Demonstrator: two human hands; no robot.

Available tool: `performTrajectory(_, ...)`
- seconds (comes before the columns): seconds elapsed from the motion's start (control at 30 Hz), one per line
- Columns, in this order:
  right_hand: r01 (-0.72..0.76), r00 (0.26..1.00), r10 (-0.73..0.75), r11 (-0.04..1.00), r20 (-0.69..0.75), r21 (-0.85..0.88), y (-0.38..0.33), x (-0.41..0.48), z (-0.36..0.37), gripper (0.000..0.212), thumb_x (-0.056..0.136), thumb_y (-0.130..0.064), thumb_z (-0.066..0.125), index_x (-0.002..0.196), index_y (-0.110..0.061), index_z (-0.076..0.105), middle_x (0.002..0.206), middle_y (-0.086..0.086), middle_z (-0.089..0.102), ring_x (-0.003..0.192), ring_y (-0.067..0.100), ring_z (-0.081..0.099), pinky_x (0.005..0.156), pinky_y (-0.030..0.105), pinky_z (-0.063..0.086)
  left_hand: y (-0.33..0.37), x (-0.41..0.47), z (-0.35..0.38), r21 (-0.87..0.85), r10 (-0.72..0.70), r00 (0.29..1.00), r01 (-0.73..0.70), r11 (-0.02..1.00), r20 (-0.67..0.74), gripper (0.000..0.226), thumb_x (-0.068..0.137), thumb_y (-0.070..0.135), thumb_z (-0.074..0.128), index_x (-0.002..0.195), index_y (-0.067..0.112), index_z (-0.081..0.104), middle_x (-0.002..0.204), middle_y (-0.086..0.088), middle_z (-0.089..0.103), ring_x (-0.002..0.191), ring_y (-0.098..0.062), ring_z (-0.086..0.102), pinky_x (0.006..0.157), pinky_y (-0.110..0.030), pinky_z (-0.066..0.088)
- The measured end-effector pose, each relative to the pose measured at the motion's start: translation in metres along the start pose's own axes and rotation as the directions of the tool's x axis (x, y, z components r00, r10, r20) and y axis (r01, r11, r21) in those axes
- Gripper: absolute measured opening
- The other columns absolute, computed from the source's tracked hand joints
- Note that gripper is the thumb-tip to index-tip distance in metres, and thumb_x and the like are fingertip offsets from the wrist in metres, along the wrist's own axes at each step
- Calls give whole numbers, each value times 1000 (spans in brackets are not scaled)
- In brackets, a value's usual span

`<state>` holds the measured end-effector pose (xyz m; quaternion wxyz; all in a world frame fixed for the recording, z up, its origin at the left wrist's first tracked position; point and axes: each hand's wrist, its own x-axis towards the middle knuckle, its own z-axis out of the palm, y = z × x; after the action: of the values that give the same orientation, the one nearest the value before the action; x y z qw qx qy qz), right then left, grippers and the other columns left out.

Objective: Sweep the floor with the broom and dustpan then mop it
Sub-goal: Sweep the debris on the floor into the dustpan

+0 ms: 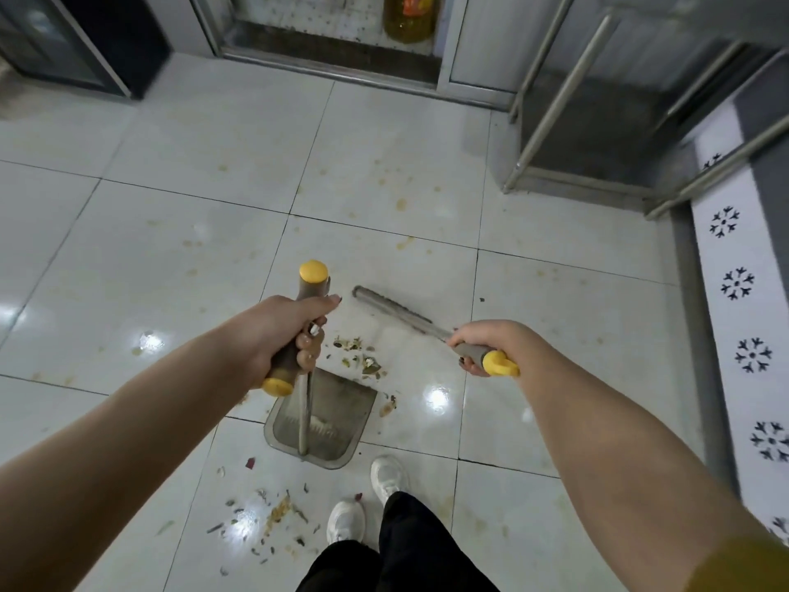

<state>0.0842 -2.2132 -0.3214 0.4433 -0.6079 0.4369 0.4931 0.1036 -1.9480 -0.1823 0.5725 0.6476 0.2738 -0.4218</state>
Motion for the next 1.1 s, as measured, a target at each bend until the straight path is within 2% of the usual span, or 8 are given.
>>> performTrajectory(0.13, 34, 994, -12, 977, -105, 208, 21, 17, -33, 14, 95, -18, 53, 90, -9, 43, 73, 8, 47, 28, 13, 49, 33, 15, 43, 1, 3, 5, 12, 4, 1000, -4, 1000, 0, 36, 89, 29, 62, 67, 12, 40, 43, 3, 34, 28, -6, 30, 31, -12, 29)
performTrajectory(0.27, 24, 991, 1, 983, -136, 183, 36, 32, -35, 14, 96, -15, 51, 105, -9, 42, 68, 9, 51, 49, 16, 53, 37, 18, 46, -1, 9, 14, 50, -3, 1000, 3, 999, 1, 36, 90, 31, 61, 67, 13, 40, 41, 4, 35, 28, -6, 30, 31, -13, 29)
performTrajectory(0.43, -15, 999, 24, 952, -25, 305, 52, 29, -7, 10, 94, -10, 52, 98, -5, 44, 67, 9, 51, 26, 14, 51, 35, 18, 47, -9, 15, 25, 109, -13, 1000, 11, 994, 23, 35, 90, 30, 61, 67, 13, 40, 42, 3, 35, 28, -6, 31, 31, -12, 29)
performTrajectory(0.57, -44, 998, 24, 932, 58, 359, 67, 20, 32, 15, 95, -13, 54, 87, -4, 45, 68, 9, 50, 25, 13, 49, 33, 16, 45, -15, 9, 24, 79, -23, 999, 20, 997, 35, 34, 90, 28, 61, 68, 12, 40, 41, 3, 35, 28, -6, 30, 31, -12, 29)
performTrajectory(0.67, -85, 990, 32, 910, 137, 405, 71, 11, 58, 16, 92, -14, 58, 88, -5, 45, 73, 9, 49, 28, 13, 49, 36, 17, 46, -21, 0, 18, 93, -13, 999, 9, 996, 45, 35, 91, 28, 60, 68, 13, 39, 37, 4, 34, 28, -7, 29, 30, -12, 29)
performTrajectory(0.9, -112, 967, 35, 947, 251, 301, 80, -8, 86, 27, 93, -28, 57, 82, -5, 48, 49, 3, 52, 29, 7, 49, 30, 16, 43, -46, -29, -14, 35, 19, 999, -20, 999, 46, 32, 90, 26, 61, 69, 13, 41, 37, 4, 31, 27, -6, 29, 31, -11, 28)
performTrajectory(1.0, -96, 971, -3, 911, 238, 402, 97, -18, 91, 30, 93, -30, 58, 83, -3, 50, 52, 3, 52, 30, 8, 50, 30, 17, 43, -62, -43, -28, 29, 22, 998, -23, 999, 55, 32, 90, 26, 61, 69, 14, 41, 36, 4, 31, 26, -5, 28, 31, -10, 28)
performTrajectory(1.1, -71, 974, -71, 811, 217, 581, 119, -25, 92, 27, 93, -25, 59, 91, 1, 50, 57, 8, 56, 36, 11, 57, 35, 20, 50, -78, -54, -41, 16, 28, 998, -29, 999, 61, 33, 90, 27, 61, 68, 14, 40, 35, 5, 32, 25, -5, 29, 31, -10, 28)
